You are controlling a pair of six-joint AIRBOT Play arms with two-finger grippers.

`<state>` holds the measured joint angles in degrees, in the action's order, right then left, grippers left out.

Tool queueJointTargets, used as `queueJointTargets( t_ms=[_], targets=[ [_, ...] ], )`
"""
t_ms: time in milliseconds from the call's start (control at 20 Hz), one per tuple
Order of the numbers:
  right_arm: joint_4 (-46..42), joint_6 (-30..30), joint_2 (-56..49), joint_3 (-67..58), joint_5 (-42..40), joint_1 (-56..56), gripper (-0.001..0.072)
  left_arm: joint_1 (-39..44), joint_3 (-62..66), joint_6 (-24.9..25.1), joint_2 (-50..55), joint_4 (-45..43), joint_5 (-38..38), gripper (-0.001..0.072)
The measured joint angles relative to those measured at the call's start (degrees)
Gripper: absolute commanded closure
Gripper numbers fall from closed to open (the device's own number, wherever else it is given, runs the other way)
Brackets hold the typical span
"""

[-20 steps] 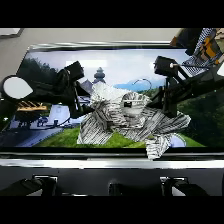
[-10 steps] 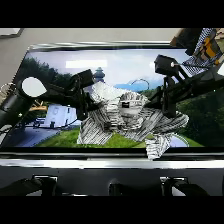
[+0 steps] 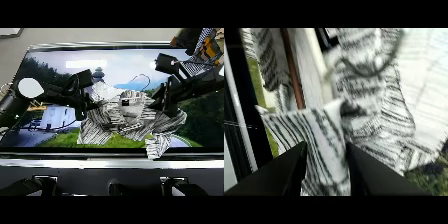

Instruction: Fold the clothes and pants, and hang the long-sleeved shirts on hangers.

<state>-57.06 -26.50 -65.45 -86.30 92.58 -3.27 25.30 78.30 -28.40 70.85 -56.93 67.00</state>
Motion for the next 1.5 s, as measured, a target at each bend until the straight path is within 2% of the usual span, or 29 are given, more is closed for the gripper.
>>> queueJointTargets(
  t_ms=[50, 100, 150, 400, 600, 900, 1250, 1300, 1450, 1500],
  targets=[
    [-1.27, -0.90, 0.81, 0.00, -0.35, 0.37, 0.0378, 0.00, 0.00, 0.00, -0.35, -0.28, -0.02, 0.0682],
    [-2.03, -1.70, 1.66, 0.00, -0.50, 1.11, 0.0322, 0.00, 0.00, 0.02, -0.70, -0.63, -0.02, 0.0683],
    [-2.82, -2.23, 2.60, 0.00, -0.52, 2.40, 0.0221, 0.00, 0.00, 0.02, -1.01, -0.94, 0.00, 0.0683],
    [-2.08, -3.10, 5.90, 0.50, -0.70, 14.73, 0.0219, 0.00, 0.00, 0.09, -2.99, -1.46, 0.07, 0.0682],
    [0.07, 1.97, 6.49, 4.92, 1.29, 21.57, 0.0218, 0.00, 0.00, 0.13, -4.31, -1.51, 0.11, 0.0682],
    [2.91, 7.19, 6.38, 12.26, 2.64, 23.71, 0.0222, 0.00, 0.00, 0.13, -4.76, -1.57, 0.09, 0.0682],
    [7.28, 12.20, 4.35, 15.89, -0.79, 23.98, 0.0227, 0.00, 0.00, 0.11, -4.83, -1.57, 0.07, 0.0682],
    [7.93, 12.61, 3.74, 16.04, -1.16, 23.98, 0.0237, 0.00, 0.00, 0.11, -4.83, -1.57, 0.07, 0.0682],
    [9.11, 13.35, 2.38, 16.22, -1.42, 23.98, 0.0473, 0.00, 0.00, 0.11, -4.83, -1.57, 0.07, 0.0682],
    [9.33, 13.49, 2.10, 16.26, -1.18, 23.98, 0.0589, 0.00, 0.00, 0.11, -4.83, -1.57, 0.07, 0.0681]
  ],
)
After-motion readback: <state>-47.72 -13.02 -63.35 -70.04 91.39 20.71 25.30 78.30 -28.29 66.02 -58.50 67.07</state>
